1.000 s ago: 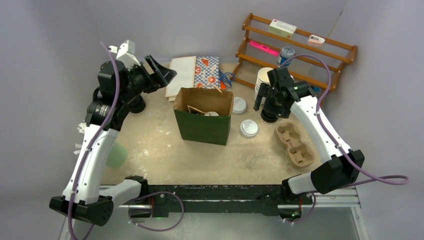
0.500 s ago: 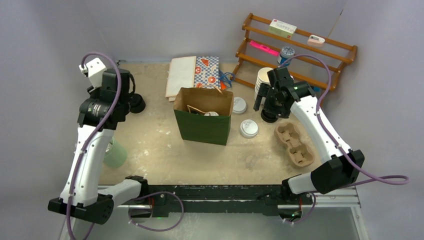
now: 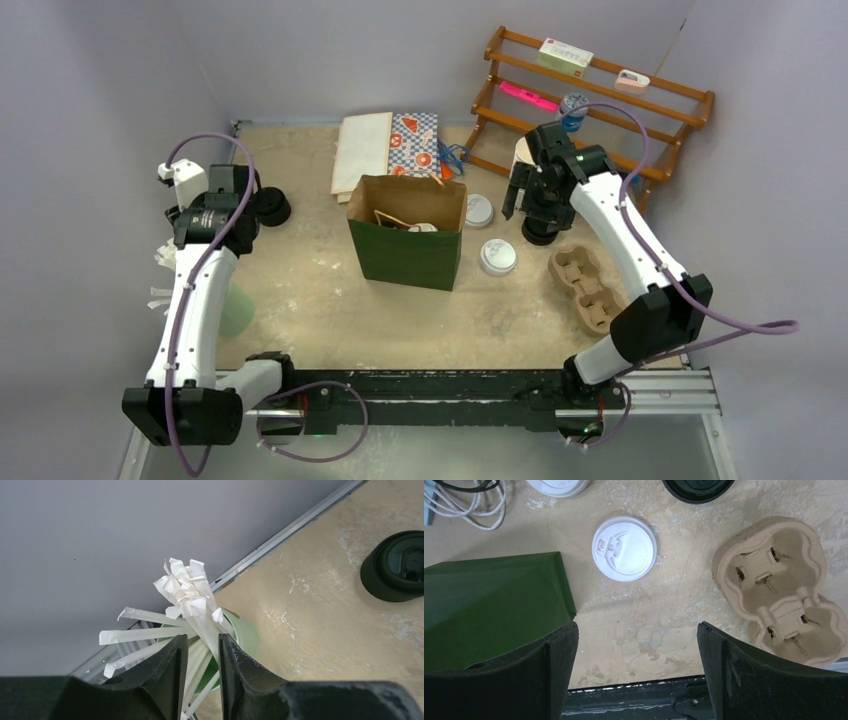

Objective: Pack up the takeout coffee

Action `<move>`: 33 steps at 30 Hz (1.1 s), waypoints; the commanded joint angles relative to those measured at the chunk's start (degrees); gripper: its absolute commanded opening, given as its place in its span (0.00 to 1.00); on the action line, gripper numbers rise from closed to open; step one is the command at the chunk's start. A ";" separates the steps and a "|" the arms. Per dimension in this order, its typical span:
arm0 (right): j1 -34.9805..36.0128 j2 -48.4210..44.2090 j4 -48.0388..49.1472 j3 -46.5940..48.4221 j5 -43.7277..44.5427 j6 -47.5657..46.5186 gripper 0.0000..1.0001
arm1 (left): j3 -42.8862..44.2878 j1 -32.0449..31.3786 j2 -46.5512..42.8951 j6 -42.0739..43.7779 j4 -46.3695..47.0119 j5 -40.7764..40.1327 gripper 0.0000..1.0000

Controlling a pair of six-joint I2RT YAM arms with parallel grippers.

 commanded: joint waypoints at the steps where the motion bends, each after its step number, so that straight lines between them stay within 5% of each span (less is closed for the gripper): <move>1: -0.13 2.36 -3.40 5.51 1.80 -0.63 0.89 | -2.28 2.16 -0.61 5.81 6.93 0.13 0.29; 14: -0.13 0.28 -4.06 3.91 1.34 -0.20 0.89 | -5.51 2.84 1.30 10.51 15.66 1.78 0.24; 33: -0.11 0.77 -3.91 2.83 -0.40 0.12 0.90 | -8.91 3.81 1.64 10.85 14.61 -1.27 0.25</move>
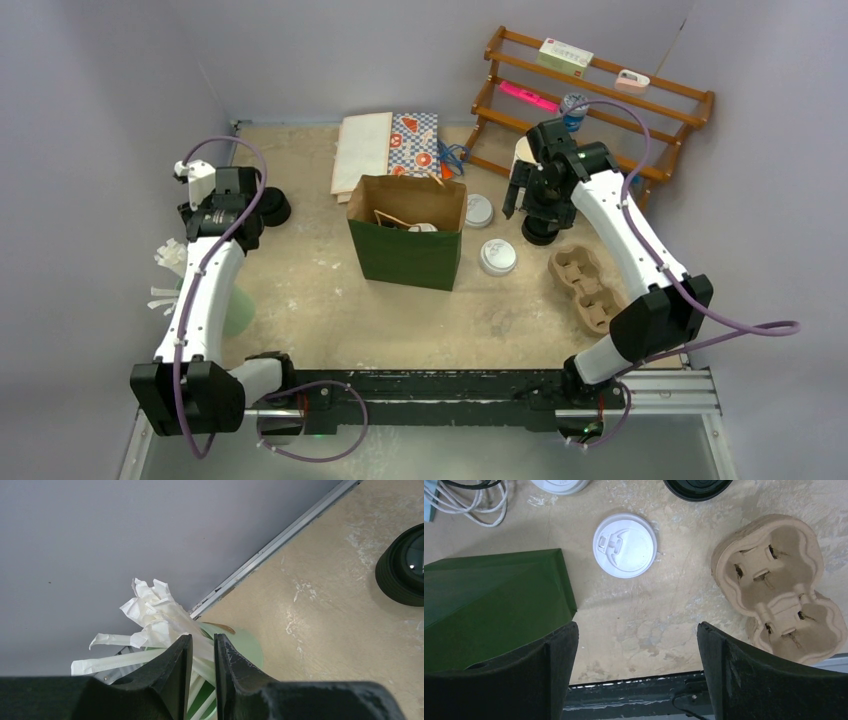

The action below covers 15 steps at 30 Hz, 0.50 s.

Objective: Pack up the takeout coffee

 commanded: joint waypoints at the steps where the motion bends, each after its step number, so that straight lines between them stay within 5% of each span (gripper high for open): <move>1: -0.13 -0.85 -1.18 -0.62 -0.27 0.32 0.90 | -1.16 0.67 -0.79 0.31 0.17 -1.86 0.25; 7: -0.07 -0.54 -0.74 -1.25 -0.76 0.32 0.90 | 1.46 0.67 -0.31 1.16 -0.30 0.93 0.37; 15: -0.08 -0.19 -0.39 -2.15 -1.03 0.14 0.90 | 7.04 0.67 0.26 0.90 -3.20 1.74 0.38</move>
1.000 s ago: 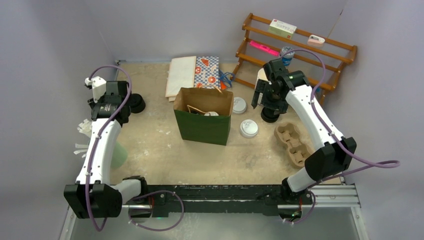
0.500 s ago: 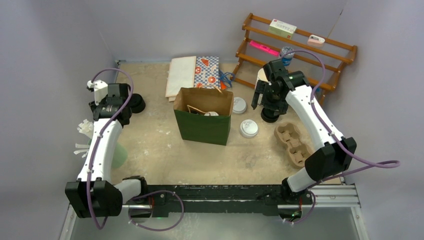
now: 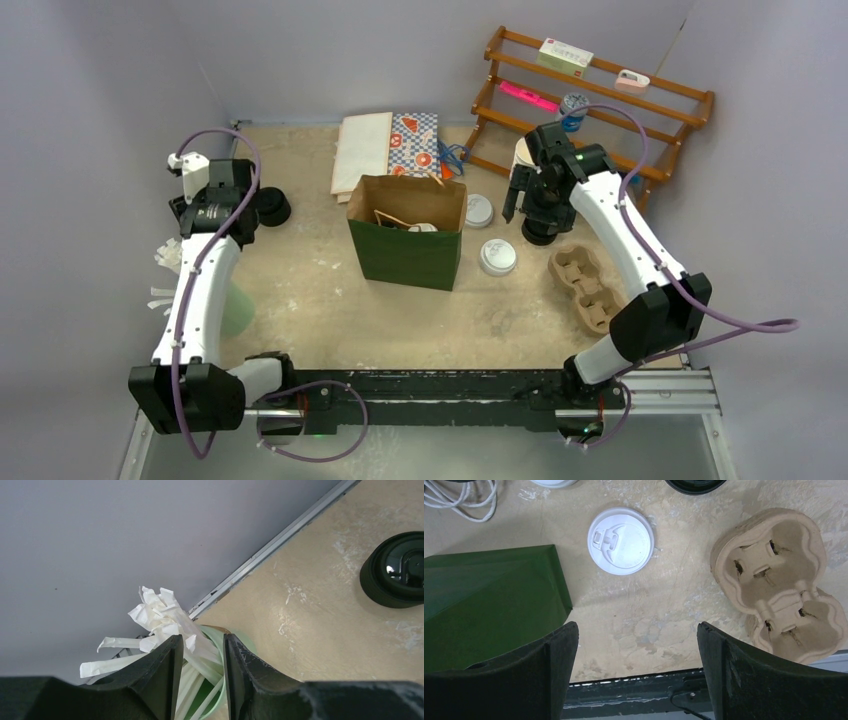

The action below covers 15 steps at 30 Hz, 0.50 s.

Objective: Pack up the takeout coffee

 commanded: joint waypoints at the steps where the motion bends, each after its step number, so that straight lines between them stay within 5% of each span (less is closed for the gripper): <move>1: -0.13 -0.19 -0.36 -0.70 -0.92 0.08 0.89 | 4.20 0.36 -0.43 0.86 -1.18 0.01 0.38; 15: -0.11 0.61 -0.09 -0.39 -1.13 -0.29 0.90 | -1.73 0.36 -1.63 -1.54 -2.56 -1.12 0.29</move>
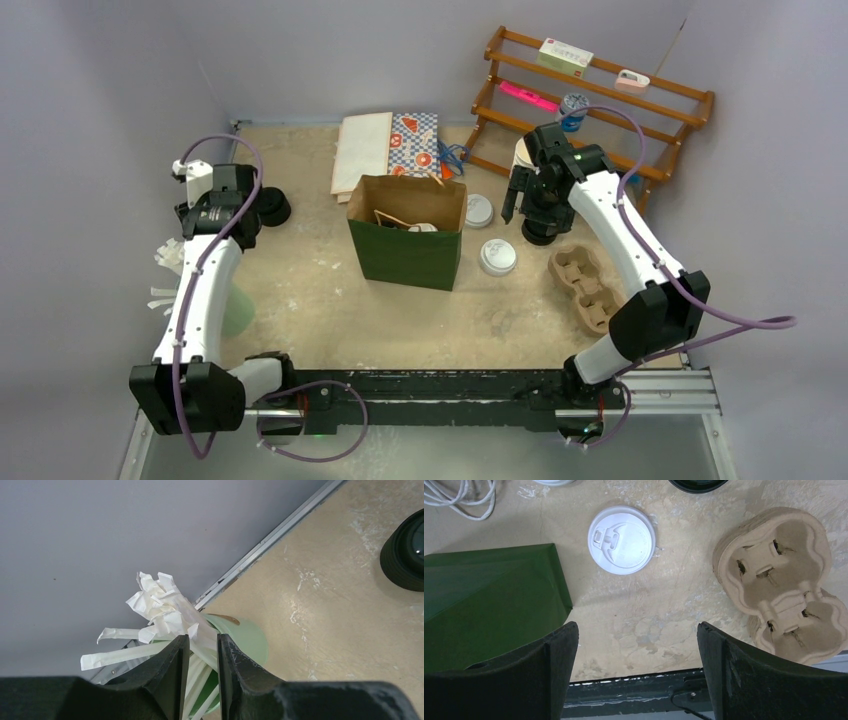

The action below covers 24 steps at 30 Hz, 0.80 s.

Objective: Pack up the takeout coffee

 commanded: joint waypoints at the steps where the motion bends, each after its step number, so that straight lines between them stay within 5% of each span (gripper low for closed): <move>1: -0.13 0.24 -0.43 0.19 -0.73 -0.23 0.89 | -1.57 0.34 -1.41 -1.06 -0.40 -1.45 0.29; 16: -0.12 0.24 -0.48 -0.09 -0.87 -0.34 0.89 | -3.06 0.34 -1.16 1.83 2.73 -4.10 0.27; 21: -0.13 0.56 -0.38 -0.07 -1.17 -0.30 0.89 | -2.15 0.34 -0.49 2.14 3.00 -6.57 0.00; 24: -0.13 0.81 -0.46 0.08 -1.22 -0.45 0.89 | -0.99 0.29 -0.78 1.16 2.31 -7.13 0.00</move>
